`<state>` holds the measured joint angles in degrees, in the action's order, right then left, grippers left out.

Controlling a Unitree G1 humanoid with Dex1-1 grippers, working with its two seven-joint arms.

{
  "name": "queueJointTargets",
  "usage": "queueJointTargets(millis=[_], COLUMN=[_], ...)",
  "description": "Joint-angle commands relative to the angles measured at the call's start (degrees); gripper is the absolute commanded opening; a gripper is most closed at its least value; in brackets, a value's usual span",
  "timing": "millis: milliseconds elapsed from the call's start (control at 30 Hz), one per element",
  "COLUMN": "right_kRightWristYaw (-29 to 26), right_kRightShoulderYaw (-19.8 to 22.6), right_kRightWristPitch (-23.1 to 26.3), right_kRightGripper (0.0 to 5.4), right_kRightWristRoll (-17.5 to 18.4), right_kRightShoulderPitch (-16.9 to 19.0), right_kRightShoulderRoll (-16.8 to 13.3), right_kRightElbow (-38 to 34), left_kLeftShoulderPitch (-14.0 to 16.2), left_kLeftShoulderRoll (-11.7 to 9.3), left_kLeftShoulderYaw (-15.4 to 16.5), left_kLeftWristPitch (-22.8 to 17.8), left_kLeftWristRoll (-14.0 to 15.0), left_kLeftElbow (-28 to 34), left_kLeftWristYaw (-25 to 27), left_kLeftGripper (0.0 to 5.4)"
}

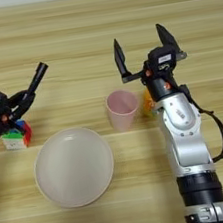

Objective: Move the objects on the table

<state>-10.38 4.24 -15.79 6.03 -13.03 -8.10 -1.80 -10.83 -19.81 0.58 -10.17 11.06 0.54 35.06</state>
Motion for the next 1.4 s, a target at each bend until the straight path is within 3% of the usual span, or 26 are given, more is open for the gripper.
queueJointTargets(millis=[33,167,400,700,1233,1400], right_kRightWristYaw=[0.1,0.1,0.1,0.0,0.4,0.4], right_kRightShoulderYaw=[0.3,0.5,0.6,0.3,0.2,0.2], right_kRightWristPitch=[-0.1,-0.2,-0.2,-0.1,-0.4,-0.4], right_kRightGripper=[5.40,5.40,5.40,5.40,5.40,5.40], right_kRightWristRoll=[0.2,0.2,0.2,0.4,0.2,0.2], right_kRightShoulderPitch=[-1.4,-1.8,-1.9,-1.7,-1.6,-1.6], right_kRightShoulderRoll=[-0.1,-0.2,-0.1,0.1,0.6,0.8], right_kRightElbow=[0.5,0.9,1.0,0.7,0.5,0.5], left_kLeftShoulderPitch=[1.1,2.2,4.1,5.7,11.4,11.5], left_kLeftShoulderRoll=[-2.0,-2.8,-3.6,-3.4,-2.5,-2.1], left_kLeftShoulderYaw=[2.2,2.0,-1.1,-3.1,-5.0,-5.5], left_kLeftWristPitch=[-1.9,-1.9,-0.6,0.3,-0.1,0.4], left_kLeftWristRoll=[0.5,0.0,-1.7,-2.4,-2.1,-2.6], left_kLeftElbow=[0.3,-0.7,-3.5,-8.0,-4.5,-6.5], left_kLeftWristYaw=[-0.9,-0.9,1.5,3.3,3.1,2.8], left_kLeftGripper=[0.83,0.83,0.83,0.83,0.83,0.83])
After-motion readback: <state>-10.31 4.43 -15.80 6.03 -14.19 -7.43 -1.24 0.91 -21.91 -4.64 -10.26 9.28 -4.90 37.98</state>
